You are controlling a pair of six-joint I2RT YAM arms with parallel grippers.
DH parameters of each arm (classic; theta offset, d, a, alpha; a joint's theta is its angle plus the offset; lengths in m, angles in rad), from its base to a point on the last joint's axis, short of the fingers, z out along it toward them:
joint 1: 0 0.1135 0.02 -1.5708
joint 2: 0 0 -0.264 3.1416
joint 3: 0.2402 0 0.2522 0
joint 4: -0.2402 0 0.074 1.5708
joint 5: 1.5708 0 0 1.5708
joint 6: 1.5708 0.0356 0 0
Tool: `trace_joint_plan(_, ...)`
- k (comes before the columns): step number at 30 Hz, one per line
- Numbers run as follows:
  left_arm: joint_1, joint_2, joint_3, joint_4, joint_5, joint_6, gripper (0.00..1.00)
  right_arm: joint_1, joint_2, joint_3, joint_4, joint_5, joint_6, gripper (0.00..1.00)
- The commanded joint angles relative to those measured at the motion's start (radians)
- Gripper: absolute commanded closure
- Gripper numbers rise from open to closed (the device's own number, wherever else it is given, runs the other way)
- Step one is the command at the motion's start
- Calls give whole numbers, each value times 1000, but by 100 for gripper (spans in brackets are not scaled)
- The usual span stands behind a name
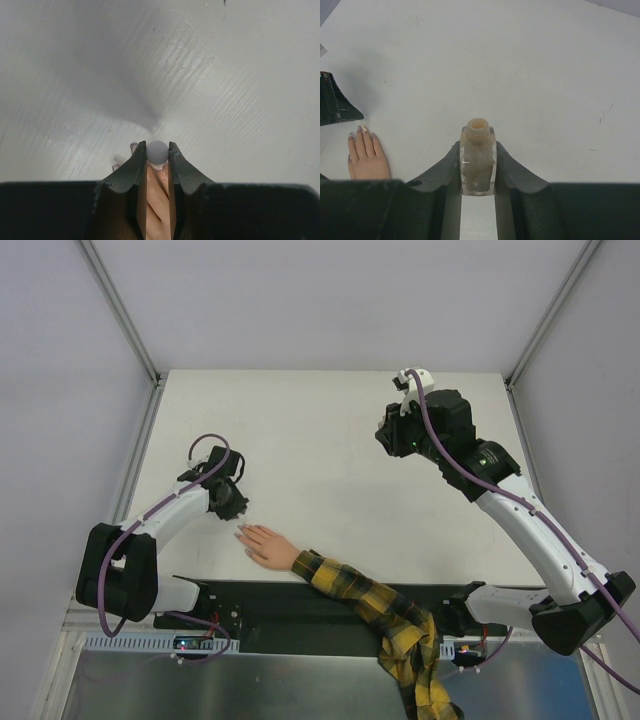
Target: Paint the nails
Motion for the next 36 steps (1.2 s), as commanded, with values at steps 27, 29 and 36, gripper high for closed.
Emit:
trace_joint_plan(27, 9, -1, -40, -6, -41, -33, 100, -2, -13, 33, 28, -8, -3, 100)
trace_joint_plan(29, 9, -1, -42, -6, -41, -35, 100, -2, -13, 33, 26, -8, -4, 100)
trace_joint_plan(36, 9, 2, -40, -6, -56, -32, 100, -2, -7, 40, 26, -5, -6, 100)
